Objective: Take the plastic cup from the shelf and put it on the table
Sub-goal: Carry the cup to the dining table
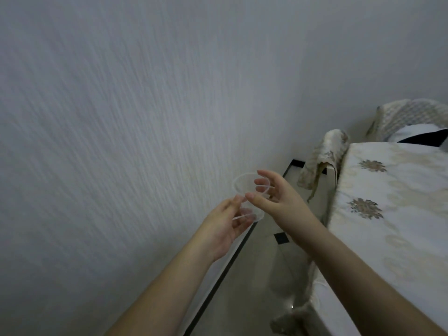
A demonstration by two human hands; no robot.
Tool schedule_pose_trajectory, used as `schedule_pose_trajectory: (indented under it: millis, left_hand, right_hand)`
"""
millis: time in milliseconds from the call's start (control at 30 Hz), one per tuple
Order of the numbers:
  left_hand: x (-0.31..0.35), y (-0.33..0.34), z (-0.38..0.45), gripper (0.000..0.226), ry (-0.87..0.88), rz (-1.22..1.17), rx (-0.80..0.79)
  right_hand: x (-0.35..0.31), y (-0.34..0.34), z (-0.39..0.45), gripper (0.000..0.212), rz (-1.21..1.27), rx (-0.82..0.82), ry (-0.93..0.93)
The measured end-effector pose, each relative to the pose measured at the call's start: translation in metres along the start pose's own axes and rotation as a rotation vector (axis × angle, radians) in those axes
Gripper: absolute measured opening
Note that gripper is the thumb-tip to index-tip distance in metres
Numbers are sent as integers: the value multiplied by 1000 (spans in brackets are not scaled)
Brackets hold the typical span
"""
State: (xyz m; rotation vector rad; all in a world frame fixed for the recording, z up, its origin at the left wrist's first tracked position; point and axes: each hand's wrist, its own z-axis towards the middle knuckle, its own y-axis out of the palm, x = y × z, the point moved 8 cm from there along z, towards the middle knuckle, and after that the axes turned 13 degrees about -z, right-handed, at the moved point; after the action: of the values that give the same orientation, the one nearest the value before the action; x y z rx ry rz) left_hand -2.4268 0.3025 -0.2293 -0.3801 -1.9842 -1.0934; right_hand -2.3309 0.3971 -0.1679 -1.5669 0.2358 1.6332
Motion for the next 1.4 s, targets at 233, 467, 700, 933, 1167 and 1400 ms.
schedule_pose_trajectory:
  millis: [233, 467, 700, 933, 1167, 1400]
  left_hand:
    - [-2, 19, 87, 27, -84, 42, -89]
    - [14, 22, 179, 37, -176, 93, -217]
    - [19, 41, 249, 41, -288, 69, -369]
    - [-13, 87, 286, 36, -402, 102, -491]
    - [-42, 131, 333, 40, -442, 173, -498]
    - [-66, 186, 387, 35, -502, 180, -494]
  right_hand:
    - [38, -25, 52, 66, -19, 122, 84]
    - [64, -24, 125, 77, -63, 224, 167]
    - [77, -38, 165, 73, -154, 349, 242]
    - [106, -78, 167, 74, -148, 506, 321]
    - [148, -119, 179, 72, -117, 619, 383]
    - [195, -176, 214, 80, -117, 658, 447]
